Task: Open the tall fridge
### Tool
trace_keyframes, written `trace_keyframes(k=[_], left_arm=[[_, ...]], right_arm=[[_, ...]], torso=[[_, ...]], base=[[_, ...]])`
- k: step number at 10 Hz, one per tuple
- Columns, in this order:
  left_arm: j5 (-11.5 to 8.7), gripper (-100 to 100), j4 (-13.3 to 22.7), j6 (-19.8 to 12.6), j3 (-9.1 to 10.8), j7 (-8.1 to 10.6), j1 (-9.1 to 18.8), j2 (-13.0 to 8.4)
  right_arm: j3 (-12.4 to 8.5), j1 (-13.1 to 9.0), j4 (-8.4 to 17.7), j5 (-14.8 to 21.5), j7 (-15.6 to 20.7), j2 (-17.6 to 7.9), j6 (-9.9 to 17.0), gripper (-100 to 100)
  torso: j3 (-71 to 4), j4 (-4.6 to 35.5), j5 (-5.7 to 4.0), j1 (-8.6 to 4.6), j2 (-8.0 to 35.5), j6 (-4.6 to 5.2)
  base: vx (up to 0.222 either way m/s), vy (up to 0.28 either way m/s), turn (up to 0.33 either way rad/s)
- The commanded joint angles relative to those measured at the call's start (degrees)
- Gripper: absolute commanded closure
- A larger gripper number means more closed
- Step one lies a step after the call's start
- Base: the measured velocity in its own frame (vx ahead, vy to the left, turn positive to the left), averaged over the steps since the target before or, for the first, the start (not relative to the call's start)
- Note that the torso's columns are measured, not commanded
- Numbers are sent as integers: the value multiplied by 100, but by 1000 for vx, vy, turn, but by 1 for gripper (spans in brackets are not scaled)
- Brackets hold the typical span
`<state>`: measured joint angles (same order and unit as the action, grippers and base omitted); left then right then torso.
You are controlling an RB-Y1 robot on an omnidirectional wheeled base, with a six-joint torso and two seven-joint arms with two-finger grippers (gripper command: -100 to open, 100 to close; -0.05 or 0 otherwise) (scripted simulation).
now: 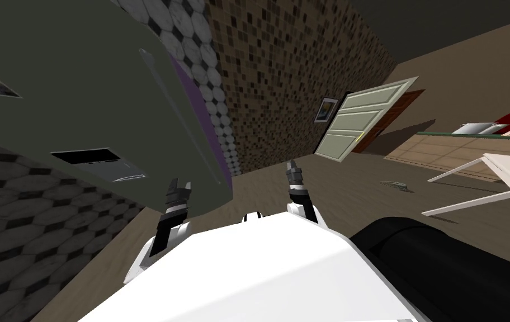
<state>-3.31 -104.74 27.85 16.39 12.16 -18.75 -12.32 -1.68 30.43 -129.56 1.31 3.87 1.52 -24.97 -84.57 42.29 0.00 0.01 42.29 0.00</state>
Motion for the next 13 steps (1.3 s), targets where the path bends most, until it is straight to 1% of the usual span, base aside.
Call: trace_keyframes(k=[1, 3, 4, 11, 12, 13], left_arm=[[-10, -100, 332, -68, 335, 211, 133, 12], [-26, -100, 620, -113, 604, 378, 257, 13], [-26, -100, 620, -113, 604, 378, 257, 13], [-85, -100, 1678, -278, 1578, 984, 708, 113], [-85, -100, 1678, -278, 1578, 984, 708, 113], [-94, -100, 1834, -302, 1724, 1074, 775, 134]], right_arm=[[0, 0, 0, 0, 0, 0, 0, 0], [0, 0, 0, 0, 0, 0, 0, 0], [0, 0, 0, 0, 0, 0, 0, 0], [0, 0, 0, 0, 0, 0, 0, 0], [0, 0, 0, 0, 0, 0, 0, 0], [-1, 1, 0, 0, 0, 0, 0, 0]], torso=[[0, 0, 1, 2, 0, 0], [-2, -1, -1, -1, -2, -1], [-1, -1, 0, -2, -1, 1], [-1, 0, -1, -1, -1, 0], [-2, -1, 0, -1, -3, 0], [2, 1, 1, 4, 4, -3]], base=[[73, -24, -146], [80, -27, -130], [46, -19, -55], [68, -26, -140], [63, -10, -42], [51, -7, -74]])
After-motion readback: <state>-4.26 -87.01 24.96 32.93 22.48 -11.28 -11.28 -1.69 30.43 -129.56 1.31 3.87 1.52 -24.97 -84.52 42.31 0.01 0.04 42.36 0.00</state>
